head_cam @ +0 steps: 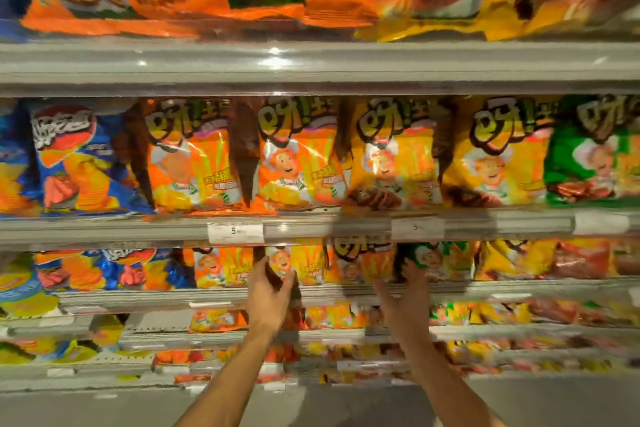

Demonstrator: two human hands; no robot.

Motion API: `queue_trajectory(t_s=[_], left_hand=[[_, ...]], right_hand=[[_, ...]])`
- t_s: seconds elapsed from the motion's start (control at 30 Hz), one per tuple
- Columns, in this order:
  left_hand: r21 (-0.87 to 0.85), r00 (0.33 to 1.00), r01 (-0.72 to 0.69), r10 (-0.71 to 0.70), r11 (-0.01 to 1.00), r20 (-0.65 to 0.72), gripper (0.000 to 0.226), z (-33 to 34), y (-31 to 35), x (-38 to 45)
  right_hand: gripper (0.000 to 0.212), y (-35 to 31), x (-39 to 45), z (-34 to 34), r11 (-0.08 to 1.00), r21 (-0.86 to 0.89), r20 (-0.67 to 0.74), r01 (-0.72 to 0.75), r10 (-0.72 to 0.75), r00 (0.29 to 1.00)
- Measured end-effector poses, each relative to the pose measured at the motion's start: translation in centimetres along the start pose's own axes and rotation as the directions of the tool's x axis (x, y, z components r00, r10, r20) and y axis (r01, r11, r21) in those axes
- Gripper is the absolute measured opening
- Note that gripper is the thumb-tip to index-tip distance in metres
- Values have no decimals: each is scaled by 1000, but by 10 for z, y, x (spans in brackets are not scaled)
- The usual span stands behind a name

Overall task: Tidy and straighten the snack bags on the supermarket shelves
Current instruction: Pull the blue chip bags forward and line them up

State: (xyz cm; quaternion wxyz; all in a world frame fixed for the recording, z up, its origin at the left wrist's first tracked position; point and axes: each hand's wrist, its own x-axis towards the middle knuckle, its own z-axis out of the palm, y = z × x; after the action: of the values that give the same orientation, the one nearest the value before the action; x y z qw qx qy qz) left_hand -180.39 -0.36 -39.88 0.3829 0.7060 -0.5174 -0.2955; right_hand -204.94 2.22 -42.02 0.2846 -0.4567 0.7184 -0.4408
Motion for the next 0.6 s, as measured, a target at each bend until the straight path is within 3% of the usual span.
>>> queue_trajectory(t_s=[0.1, 0.27, 0.37, 0.43, 0.53, 0.6], left_hand=[[-84, 999, 19, -15, 996, 52, 75, 1, 8, 14], [-173, 986, 88, -61, 981, 158, 52, -2, 10, 38], [-218, 967, 109, -53, 970, 250, 49, -9, 6, 49], [-246, 950, 144, -64, 958, 304, 48, -10, 3, 56], [-167, 912, 237, -160, 957, 377, 39, -8, 0, 67], [-105, 871, 309, -237, 945, 431, 56, -8, 0, 73]], right_hand=[[89, -9, 17, -2, 989, 128, 139, -78, 60, 988], [96, -20, 51, 11, 987, 128, 228, -95, 64, 972], [64, -19, 60, 16, 992, 105, 208, -63, 40, 977], [57, -16, 62, 20, 995, 94, 192, -44, 25, 981], [74, -18, 62, 20, 996, 50, 232, -71, 57, 971], [92, -19, 62, 19, 996, 32, 236, -80, 70, 969]])
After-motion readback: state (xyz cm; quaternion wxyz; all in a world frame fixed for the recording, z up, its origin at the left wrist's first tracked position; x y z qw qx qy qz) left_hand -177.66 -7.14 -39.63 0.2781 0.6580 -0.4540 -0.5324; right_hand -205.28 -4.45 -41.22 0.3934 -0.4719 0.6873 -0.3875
